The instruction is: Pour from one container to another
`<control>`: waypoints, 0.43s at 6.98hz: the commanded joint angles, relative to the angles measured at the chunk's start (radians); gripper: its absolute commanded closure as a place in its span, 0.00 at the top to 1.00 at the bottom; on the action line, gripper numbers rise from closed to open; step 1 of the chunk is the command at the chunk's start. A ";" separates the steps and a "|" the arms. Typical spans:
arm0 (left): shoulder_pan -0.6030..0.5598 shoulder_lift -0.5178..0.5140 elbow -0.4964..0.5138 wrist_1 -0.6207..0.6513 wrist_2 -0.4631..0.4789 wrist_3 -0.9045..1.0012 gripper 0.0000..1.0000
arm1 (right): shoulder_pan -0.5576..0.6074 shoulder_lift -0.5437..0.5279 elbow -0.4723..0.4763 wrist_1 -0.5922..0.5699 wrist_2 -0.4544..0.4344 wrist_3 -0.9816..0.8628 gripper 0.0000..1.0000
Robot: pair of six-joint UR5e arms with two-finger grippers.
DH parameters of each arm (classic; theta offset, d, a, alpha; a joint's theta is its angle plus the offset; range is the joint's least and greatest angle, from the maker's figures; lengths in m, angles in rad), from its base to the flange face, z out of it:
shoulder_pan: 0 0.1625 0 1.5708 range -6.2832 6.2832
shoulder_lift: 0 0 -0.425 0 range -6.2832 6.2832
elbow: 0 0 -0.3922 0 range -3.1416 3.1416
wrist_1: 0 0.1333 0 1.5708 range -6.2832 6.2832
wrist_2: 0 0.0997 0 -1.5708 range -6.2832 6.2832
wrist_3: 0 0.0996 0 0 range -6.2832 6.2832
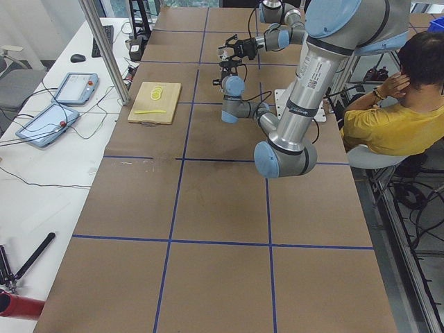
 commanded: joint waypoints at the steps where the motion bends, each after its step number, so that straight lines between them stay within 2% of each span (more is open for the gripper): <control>1: 0.000 0.000 0.000 0.000 0.001 -0.001 0.00 | -0.001 0.001 -0.002 -0.006 -0.010 -0.061 0.00; 3: 0.000 0.000 0.000 0.000 0.001 -0.001 0.00 | -0.001 0.001 -0.002 -0.023 -0.022 -0.094 0.00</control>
